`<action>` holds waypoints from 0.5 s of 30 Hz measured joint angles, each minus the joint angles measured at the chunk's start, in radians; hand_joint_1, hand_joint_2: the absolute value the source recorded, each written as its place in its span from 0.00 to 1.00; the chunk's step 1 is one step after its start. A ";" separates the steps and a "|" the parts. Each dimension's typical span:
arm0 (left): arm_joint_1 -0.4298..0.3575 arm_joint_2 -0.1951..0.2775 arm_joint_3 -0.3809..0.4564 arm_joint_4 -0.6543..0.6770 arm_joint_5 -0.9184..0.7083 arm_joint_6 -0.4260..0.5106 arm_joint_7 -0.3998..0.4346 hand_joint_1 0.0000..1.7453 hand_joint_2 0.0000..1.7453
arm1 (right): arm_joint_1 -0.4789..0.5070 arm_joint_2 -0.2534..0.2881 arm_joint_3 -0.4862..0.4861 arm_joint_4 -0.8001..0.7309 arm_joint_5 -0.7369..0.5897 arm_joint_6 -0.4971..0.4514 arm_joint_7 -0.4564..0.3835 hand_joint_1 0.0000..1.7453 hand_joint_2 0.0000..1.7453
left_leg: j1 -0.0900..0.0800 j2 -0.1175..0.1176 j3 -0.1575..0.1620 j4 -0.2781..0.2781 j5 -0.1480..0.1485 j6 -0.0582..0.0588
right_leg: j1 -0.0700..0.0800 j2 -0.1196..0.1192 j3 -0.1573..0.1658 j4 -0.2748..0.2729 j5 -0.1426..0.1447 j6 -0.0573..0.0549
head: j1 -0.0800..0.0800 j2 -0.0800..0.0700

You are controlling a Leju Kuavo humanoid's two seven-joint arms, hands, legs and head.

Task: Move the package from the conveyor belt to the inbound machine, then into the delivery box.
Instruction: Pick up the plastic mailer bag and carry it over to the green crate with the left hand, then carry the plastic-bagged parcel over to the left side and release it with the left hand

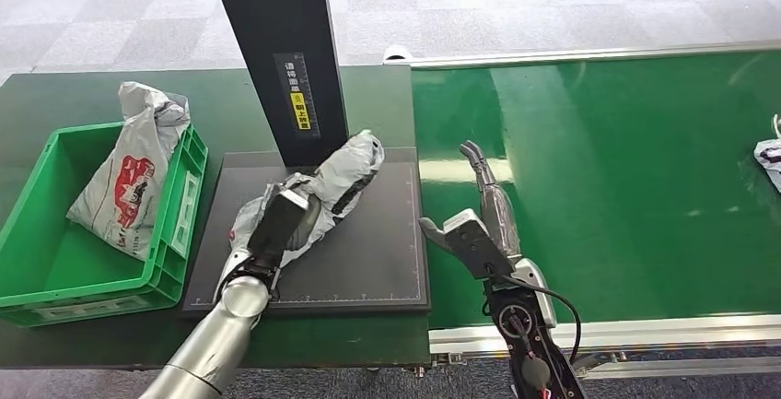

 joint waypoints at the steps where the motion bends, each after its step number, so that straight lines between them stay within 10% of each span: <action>1: 0.012 0.006 0.011 -0.043 0.012 0.008 -0.013 1.00 1.00 | 0.003 -0.001 0.000 0.000 0.000 -0.003 -0.001 0.00 1.00 | 0.000 0.000 -0.001 0.000 0.000 0.000 | 0.000 0.000 -0.001 0.000 0.000 0.000 | 0.000 0.000; 15: 0.183 0.058 0.182 -0.791 0.173 0.263 -0.253 1.00 1.00 | 0.075 -0.022 -0.043 -0.055 -0.005 -0.053 -0.009 0.00 1.00 | 0.000 0.000 -0.005 0.000 -0.001 0.000 | 0.000 0.000 -0.005 0.000 0.000 0.000 | 0.000 0.000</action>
